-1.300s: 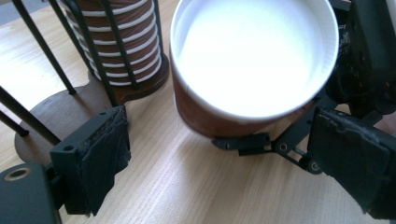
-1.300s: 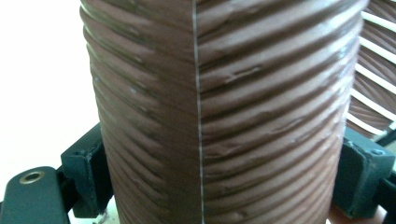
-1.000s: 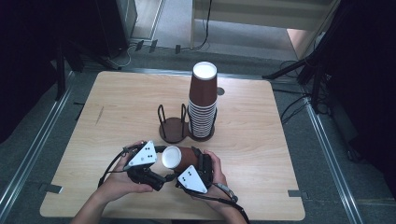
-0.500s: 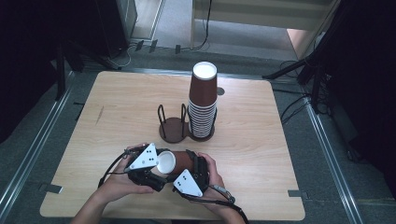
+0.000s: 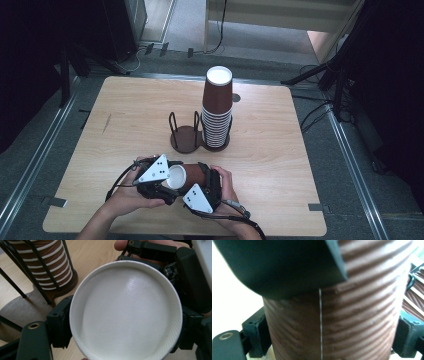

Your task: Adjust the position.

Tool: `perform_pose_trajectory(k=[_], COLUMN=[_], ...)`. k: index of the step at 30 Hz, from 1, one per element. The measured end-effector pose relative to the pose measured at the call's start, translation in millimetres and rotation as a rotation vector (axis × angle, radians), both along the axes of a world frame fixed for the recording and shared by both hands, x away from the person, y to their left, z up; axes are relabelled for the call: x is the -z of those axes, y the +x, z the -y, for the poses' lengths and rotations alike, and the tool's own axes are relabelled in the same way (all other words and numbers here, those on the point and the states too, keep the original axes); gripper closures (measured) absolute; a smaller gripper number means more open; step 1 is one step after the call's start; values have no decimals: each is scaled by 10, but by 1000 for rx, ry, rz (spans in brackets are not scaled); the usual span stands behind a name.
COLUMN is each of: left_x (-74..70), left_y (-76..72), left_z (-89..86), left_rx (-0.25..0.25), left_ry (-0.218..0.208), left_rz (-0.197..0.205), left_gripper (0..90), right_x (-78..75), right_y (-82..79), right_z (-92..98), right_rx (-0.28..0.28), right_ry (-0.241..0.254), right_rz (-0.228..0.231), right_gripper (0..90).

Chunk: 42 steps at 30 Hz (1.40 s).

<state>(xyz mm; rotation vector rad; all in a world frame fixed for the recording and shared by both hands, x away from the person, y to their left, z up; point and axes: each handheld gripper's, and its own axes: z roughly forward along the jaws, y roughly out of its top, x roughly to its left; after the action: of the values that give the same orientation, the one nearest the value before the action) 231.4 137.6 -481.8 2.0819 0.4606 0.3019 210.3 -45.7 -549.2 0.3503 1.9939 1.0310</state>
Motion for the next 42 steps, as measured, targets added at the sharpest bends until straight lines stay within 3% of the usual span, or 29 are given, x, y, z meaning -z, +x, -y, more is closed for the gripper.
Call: perform_pose_trajectory(k=[3,6,10,14,26,28,30,34,37,40,42], left_x=[-11,-6,4,-1,14,11,19,7,-5,-11,-20], left_y=[28,39,45,58,139,143,144,155,157,143,140], left_z=[-27,-42,-50,-87,-236,-251,-268,-316,-345,-345,-352], left_rx=[3,-1,-17,-42,-133,-149,-167,-194,-212,-231,-237], left_ry=[-32,-29,-29,-56,-172,-177,-184,-207,-223,-217,-236], left_rz=[-29,-35,-13,1,23,33,73,87,104,151,154], left_gripper=[220,222,223,223,221,221,220,220,220,220,220], right_x=[-30,-54,-100,-148,-427,-459,-479,-506,-542,-585,-607], right_y=[7,-2,-22,-16,-60,-66,-68,-57,-51,-45,-29], right_z=[30,32,39,71,106,110,118,141,156,163,177], right_rx=[-12,-10,-26,-24,-12,-15,-13,-3,1,21,36], right_ry=[22,25,43,67,145,167,181,206,248,304,330], right_rz=[-18,-16,-20,-21,12,6,2,-1,-28,-47,-57], right_gripper=[80,15,0,0,0,0,0,0,0,0,0])
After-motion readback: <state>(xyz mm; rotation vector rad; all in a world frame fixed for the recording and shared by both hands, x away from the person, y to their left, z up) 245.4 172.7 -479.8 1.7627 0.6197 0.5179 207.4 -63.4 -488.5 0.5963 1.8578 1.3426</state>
